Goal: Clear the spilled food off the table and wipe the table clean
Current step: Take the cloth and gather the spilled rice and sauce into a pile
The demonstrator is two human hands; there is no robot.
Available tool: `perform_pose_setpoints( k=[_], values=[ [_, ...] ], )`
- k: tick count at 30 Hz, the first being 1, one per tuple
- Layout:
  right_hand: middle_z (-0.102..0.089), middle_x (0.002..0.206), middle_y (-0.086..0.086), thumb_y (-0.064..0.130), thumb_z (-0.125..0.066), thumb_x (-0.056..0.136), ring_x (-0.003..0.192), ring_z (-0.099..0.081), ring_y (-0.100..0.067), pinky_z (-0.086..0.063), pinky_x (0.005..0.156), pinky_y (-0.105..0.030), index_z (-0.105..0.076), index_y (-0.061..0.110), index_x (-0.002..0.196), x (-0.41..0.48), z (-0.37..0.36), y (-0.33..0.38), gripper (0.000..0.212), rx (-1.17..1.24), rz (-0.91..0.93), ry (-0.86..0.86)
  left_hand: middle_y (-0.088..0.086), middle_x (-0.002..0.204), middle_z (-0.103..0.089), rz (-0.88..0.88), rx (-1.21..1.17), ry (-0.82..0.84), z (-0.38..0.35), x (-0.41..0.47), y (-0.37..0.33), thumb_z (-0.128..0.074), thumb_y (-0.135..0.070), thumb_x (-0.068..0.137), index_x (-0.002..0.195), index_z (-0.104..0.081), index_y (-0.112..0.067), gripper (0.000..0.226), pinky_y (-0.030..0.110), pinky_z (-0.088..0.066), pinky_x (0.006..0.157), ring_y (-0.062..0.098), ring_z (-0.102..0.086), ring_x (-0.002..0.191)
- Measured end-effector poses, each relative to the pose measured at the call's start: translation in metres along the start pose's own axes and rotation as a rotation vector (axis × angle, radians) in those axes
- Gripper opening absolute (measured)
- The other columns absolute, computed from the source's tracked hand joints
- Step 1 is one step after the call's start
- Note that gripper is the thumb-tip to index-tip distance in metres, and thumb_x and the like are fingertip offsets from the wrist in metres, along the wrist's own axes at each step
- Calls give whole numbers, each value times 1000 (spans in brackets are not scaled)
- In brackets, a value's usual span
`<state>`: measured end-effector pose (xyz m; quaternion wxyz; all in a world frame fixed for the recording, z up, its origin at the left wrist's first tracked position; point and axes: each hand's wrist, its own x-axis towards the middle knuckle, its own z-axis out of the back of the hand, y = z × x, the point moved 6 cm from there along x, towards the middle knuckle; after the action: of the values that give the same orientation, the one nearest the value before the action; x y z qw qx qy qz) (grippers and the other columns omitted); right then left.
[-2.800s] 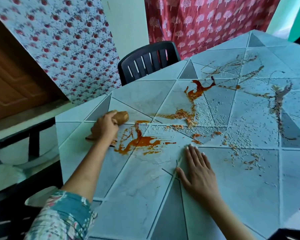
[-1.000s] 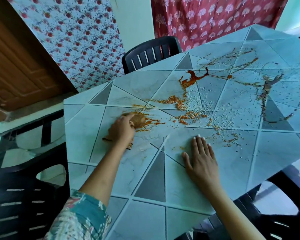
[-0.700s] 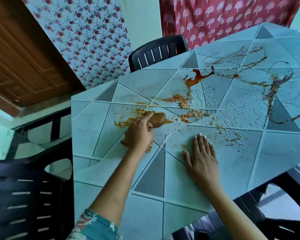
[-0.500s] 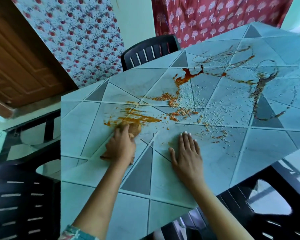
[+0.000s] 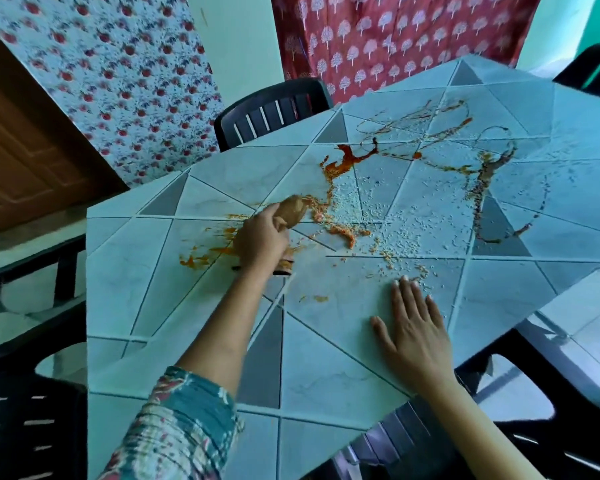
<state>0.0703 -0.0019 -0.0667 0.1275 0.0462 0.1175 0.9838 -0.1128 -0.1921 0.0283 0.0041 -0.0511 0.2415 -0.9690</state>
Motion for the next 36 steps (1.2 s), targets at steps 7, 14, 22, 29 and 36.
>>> perform_pose_setpoints(
  k=[7, 14, 22, 29, 36],
  values=[
    [-17, 155, -6, 61, -10, 89, 143, -15, -19, -2, 115, -33, -23, 9, 148, -1, 2, -1, 80, -8, -35, -3, 9, 127, -53, -95, 227, 156, -60, -27, -32, -57, -26, 89, 137, -43, -30, 50, 41, -44, 87, 33, -54, 110],
    [-28, 151, -9, 58, -17, 92, 141, -19, -19, -4, 115, -30, -33, 7, 144, -2, 3, -2, 75, -42, -47, 13, 7, 122, -63, -274, -67, 285, -72, -43, -104, -60, -24, 86, 137, -44, -34, 55, 39, -49, 86, 31, -59, 109],
    [-31, 150, -11, 54, -19, 93, 139, -21, -21, 0, 114, -28, -34, 4, 143, -3, 7, 2, 73, -30, -59, 8, 16, 117, -62, 111, 108, 32, -5, -44, 45, -62, -24, 86, 135, -48, -33, 52, 41, -46, 80, 38, -58, 102],
    [-43, 143, -16, 48, -21, 94, 133, -40, -27, -9, 114, -31, -45, 1, 136, -8, 12, 0, 67, -26, -104, -24, 10, 131, -53, -112, 66, 222, -79, -70, -66, -52, -25, 92, 141, -37, -28, 52, 39, -44, 88, 31, -55, 111],
    [-29, 150, -11, 59, -4, 92, 140, -17, -20, -2, 113, -26, -34, 4, 143, -9, 9, -7, 81, -7, -58, -28, 4, 112, -69, -186, -303, 249, -57, -47, -72, -64, -25, 85, 131, -53, -29, 47, 27, -47, 79, 24, -64, 99]
  ],
)
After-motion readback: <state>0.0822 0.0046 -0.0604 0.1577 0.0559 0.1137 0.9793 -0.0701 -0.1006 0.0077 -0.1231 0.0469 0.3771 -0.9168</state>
